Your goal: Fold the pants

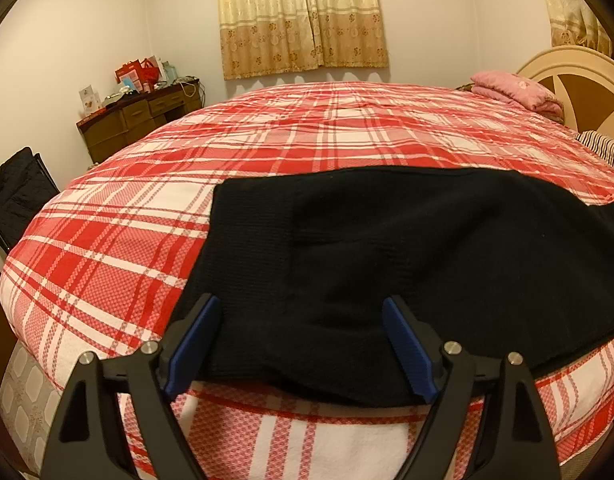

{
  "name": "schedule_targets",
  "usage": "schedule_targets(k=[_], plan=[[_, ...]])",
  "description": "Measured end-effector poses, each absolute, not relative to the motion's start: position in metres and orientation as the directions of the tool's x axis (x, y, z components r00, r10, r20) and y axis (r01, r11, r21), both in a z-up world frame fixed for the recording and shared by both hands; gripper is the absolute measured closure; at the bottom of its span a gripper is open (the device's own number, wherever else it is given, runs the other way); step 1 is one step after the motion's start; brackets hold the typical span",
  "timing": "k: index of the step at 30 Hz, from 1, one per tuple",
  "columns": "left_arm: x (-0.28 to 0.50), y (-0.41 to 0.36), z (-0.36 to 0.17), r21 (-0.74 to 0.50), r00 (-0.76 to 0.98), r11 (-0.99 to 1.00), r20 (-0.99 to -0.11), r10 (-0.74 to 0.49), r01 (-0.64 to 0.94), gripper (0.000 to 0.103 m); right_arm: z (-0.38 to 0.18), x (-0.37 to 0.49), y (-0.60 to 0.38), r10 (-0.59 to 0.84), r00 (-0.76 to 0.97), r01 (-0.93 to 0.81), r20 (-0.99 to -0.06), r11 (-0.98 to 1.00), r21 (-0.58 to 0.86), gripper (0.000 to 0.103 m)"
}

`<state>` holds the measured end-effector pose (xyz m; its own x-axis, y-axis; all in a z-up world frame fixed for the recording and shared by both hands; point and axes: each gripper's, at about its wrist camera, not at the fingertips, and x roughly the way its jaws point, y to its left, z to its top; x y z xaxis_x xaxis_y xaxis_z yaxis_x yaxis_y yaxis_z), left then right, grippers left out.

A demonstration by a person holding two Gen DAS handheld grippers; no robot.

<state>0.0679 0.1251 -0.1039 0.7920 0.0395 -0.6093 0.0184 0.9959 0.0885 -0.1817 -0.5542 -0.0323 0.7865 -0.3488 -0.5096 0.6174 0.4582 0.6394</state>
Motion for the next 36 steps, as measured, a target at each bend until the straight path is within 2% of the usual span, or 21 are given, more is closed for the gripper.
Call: schedule_targets(k=[2, 4, 5, 6, 7, 11, 13, 18, 19, 21, 22, 25, 30, 33, 36], plan=[[0.068, 0.125, -0.104, 0.088, 0.792, 0.996, -0.610, 0.039, 0.019, 0.017, -0.031, -0.185, -0.555, -0.384, 0.768, 0.640, -0.512, 0.452, 0.621, 0.092], [0.068, 0.125, -0.104, 0.087, 0.790, 0.996, -0.612, 0.038, 0.020, 0.017, -0.034, -0.192, -0.562, -0.394, 0.771, 0.636, -0.501, 0.425, 0.644, 0.078], [0.068, 0.124, -0.104, 0.087, 0.790, 0.996, -0.612, 0.038, 0.019, 0.017, -0.035, -0.197, -0.567, -0.395, 0.776, 0.628, -0.491, 0.415, 0.658, 0.056], [0.068, 0.124, -0.104, 0.087, 0.790, 0.996, -0.611, 0.039, 0.019, 0.016, -0.036, -0.203, -0.572, -0.407, 0.780, 0.621, -0.476, 0.408, 0.669, 0.040], [0.068, 0.124, -0.104, 0.088, 0.790, 0.996, -0.611, 0.040, 0.017, 0.016, -0.035, -0.204, -0.574, -0.422, 0.779, 0.620, -0.463, 0.406, 0.672, 0.037], [0.069, 0.125, -0.102, 0.088, 0.789, 0.996, -0.613, 0.042, 0.015, 0.016, -0.034, -0.193, -0.584, -0.402, 0.783, 0.620, -0.476, 0.441, 0.649, 0.037], [0.070, 0.125, -0.102, 0.089, 0.788, 0.996, -0.614, 0.044, 0.013, 0.016, -0.037, -0.177, -0.588, -0.385, 0.753, 0.658, -0.534, 0.465, 0.592, 0.037], [0.070, 0.125, -0.102, 0.093, 0.788, 0.996, -0.613, 0.048, 0.012, 0.015, -0.030, -0.149, -0.584, -0.384, 0.720, 0.682, -0.578, 0.547, 0.486, 0.038], [0.071, 0.125, -0.102, 0.094, 0.788, 0.995, -0.614, 0.049, 0.012, 0.014, -0.027, -0.142, -0.582, -0.363, 0.723, 0.671, -0.589, 0.573, 0.471, 0.043], [0.070, 0.125, -0.102, 0.093, 0.788, 0.996, -0.614, 0.049, 0.011, 0.014, -0.025, -0.129, -0.581, -0.338, 0.694, 0.680, -0.636, 0.600, 0.422, 0.088], [0.070, 0.125, -0.102, 0.093, 0.788, 0.996, -0.614, 0.048, 0.012, 0.014, -0.022, -0.124, -0.582, -0.356, 0.666, 0.700, -0.656, 0.602, 0.385, 0.088], [0.070, 0.125, -0.102, 0.095, 0.788, 0.995, -0.614, 0.049, 0.013, 0.013, -0.008, -0.122, -0.587, -0.371, 0.679, 0.685, -0.633, 0.630, 0.365, 0.089], [0.074, 0.126, -0.101, 0.099, 0.782, 0.995, -0.622, 0.053, 0.011, 0.012, 0.042, -0.129, -0.580, -0.354, 0.784, 0.565, -0.509, 0.747, 0.351, 0.090], [0.075, 0.125, -0.101, 0.102, 0.782, 0.995, -0.620, 0.061, 0.004, 0.012, 0.057, -0.129, -0.567, -0.356, 0.822, 0.507, -0.445, 0.813, 0.286, 0.090], [0.075, 0.125, -0.102, 0.107, 0.788, 0.994, -0.612, 0.065, 0.001, 0.010, 0.029, -0.120, -0.591, -0.367, 0.771, 0.556, -0.521, 0.786, 0.270, 0.090]])
